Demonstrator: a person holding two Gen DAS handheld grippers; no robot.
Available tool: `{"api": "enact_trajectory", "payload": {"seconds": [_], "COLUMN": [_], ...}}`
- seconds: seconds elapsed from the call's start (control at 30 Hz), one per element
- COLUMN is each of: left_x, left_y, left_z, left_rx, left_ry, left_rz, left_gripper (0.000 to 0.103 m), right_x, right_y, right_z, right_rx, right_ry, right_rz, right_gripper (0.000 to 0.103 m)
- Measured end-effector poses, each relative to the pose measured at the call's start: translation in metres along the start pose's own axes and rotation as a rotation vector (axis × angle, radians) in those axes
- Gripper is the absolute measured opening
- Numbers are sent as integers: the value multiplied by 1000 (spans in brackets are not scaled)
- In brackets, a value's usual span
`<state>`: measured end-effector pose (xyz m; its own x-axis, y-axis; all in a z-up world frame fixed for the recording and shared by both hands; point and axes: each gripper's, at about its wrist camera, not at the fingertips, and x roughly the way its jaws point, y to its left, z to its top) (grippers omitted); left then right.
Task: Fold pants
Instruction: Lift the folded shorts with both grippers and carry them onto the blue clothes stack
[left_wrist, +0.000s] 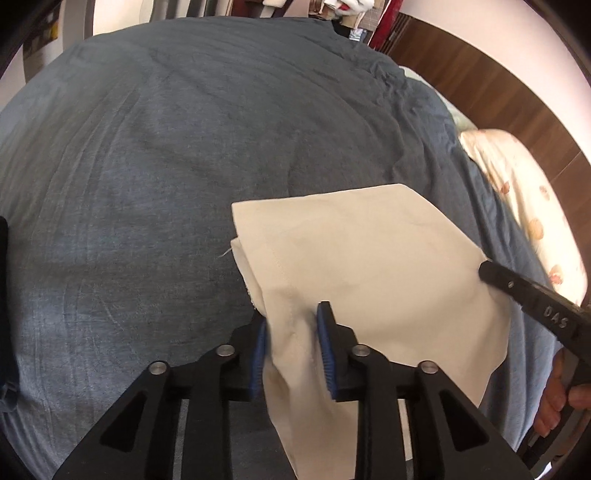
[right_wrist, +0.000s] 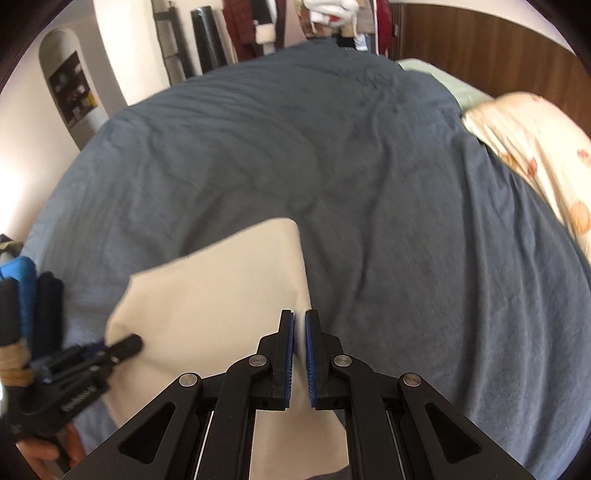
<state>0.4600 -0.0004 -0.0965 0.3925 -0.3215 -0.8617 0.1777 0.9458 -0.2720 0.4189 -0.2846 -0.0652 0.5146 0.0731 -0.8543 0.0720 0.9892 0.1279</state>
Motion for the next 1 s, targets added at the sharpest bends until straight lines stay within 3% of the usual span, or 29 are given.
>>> {"api": "enact_trajectory", "payload": {"seconds": [0.1, 0.33, 0.53, 0.77, 1.0], "left_x": [2, -6, 2, 28, 45], "left_y": [0, 10, 12, 26, 29], "left_z": [-4, -14, -10, -3, -1], "left_rx": [-4, -42, -51, -138, -141], "left_ry": [3, 15, 27, 44, 50], "left_rz": [27, 9, -35, -132, -186], "left_gripper": [40, 48, 48, 48, 49], "right_x": [16, 43, 52, 57, 65], "right_y": [-12, -22, -22, -22, -22], "right_z": [-10, -25, -29, -32, -35], "right_rx": [11, 12, 1, -22, -27], "right_ry": [31, 84, 95, 104, 122], "right_rz": [-13, -52, -87, -98, -112], "right_gripper": [7, 7, 7, 7, 7]}}
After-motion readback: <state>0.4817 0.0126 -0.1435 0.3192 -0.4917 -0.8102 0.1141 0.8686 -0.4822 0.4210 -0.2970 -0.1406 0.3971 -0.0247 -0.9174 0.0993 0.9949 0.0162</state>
